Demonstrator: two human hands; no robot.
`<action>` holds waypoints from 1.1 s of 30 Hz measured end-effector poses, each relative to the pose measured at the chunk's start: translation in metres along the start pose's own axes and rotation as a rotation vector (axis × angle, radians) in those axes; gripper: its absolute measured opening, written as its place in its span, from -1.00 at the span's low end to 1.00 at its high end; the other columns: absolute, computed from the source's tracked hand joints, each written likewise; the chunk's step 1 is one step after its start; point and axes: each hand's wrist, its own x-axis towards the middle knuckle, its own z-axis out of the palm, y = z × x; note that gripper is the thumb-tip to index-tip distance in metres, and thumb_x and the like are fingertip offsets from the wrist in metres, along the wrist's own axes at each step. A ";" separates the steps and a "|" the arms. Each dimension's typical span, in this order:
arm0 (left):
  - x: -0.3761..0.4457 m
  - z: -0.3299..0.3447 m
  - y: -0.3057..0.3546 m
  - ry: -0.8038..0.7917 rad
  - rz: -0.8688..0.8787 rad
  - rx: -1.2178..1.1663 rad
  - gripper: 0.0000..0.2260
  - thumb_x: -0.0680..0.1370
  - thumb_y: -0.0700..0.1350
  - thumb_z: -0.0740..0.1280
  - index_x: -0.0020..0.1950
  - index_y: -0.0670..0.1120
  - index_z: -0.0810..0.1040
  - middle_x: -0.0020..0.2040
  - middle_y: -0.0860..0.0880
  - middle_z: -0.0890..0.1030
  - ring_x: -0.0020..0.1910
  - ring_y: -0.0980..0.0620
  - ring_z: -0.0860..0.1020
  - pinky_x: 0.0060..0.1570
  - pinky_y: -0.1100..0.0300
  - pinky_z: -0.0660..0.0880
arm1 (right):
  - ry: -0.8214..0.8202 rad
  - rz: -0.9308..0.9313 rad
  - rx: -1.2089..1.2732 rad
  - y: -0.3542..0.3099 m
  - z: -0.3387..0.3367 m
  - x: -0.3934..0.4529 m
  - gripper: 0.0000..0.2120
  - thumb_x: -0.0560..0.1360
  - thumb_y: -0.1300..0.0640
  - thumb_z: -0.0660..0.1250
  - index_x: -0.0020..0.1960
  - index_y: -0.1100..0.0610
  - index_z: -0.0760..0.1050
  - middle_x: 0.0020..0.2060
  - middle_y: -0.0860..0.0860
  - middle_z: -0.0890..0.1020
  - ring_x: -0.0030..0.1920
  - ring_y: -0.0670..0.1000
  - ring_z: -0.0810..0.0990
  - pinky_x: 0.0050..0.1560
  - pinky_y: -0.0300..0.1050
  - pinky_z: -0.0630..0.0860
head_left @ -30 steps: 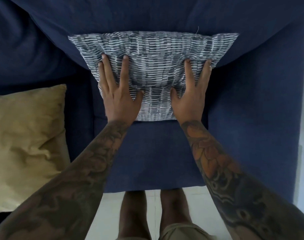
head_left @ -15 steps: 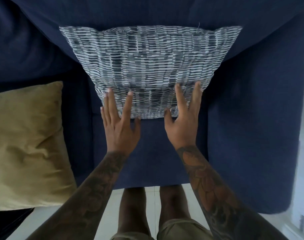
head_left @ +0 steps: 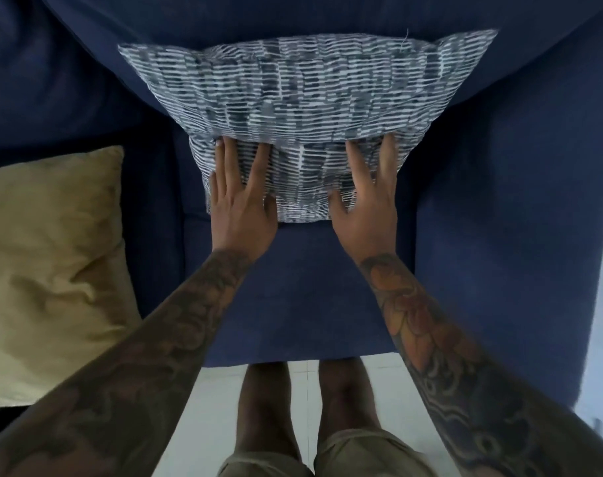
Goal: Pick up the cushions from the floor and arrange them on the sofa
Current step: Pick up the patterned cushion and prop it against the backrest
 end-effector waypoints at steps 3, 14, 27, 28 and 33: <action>-0.023 0.000 -0.003 0.033 0.008 -0.006 -0.24 0.59 -0.15 0.34 0.71 0.06 0.04 0.69 -0.23 -0.11 0.67 -0.21 -0.13 0.60 -0.23 0.04 | 0.010 -0.017 0.035 0.002 -0.001 -0.024 -0.30 0.60 0.16 0.41 0.68 0.00 0.22 0.70 0.15 -0.09 0.71 0.14 -0.11 0.35 -0.19 0.45; -0.071 0.024 -0.003 -0.100 0.020 -0.006 -0.27 0.62 -0.18 0.31 0.71 0.06 0.02 0.69 -0.17 -0.15 0.68 -0.17 -0.16 0.57 -0.28 0.10 | -0.182 0.001 -0.080 0.032 0.027 -0.064 -0.27 0.61 0.07 0.41 0.69 -0.04 0.16 0.71 0.08 -0.10 0.71 0.14 -0.13 0.53 0.18 0.39; -0.039 0.022 -0.001 -0.166 -0.008 -0.001 -0.26 0.60 -0.19 0.27 0.70 0.10 -0.01 0.69 -0.16 -0.19 0.67 -0.17 -0.15 0.59 -0.24 0.07 | -0.250 0.034 -0.101 0.032 0.032 -0.037 -0.25 0.58 0.06 0.42 0.69 -0.05 0.17 0.71 0.10 -0.07 0.70 0.20 -0.10 0.63 0.17 0.09; -0.044 0.022 -0.002 -0.156 0.001 -0.006 -0.25 0.61 -0.19 0.28 0.70 0.10 -0.02 0.69 -0.15 -0.19 0.68 -0.17 -0.15 0.58 -0.25 0.08 | -0.238 0.027 -0.095 0.033 0.031 -0.043 -0.24 0.58 0.06 0.42 0.69 -0.06 0.17 0.71 0.09 -0.08 0.70 0.19 -0.10 0.63 0.16 0.11; -0.076 0.027 -0.009 -0.165 0.014 -0.004 -0.27 0.64 -0.16 0.28 0.71 0.08 -0.03 0.69 -0.14 -0.19 0.68 -0.16 -0.17 0.58 -0.26 0.07 | -0.280 0.029 -0.094 0.039 0.033 -0.076 -0.24 0.60 0.03 0.39 0.70 -0.07 0.11 0.71 0.02 -0.15 0.70 0.16 -0.11 0.61 0.25 0.20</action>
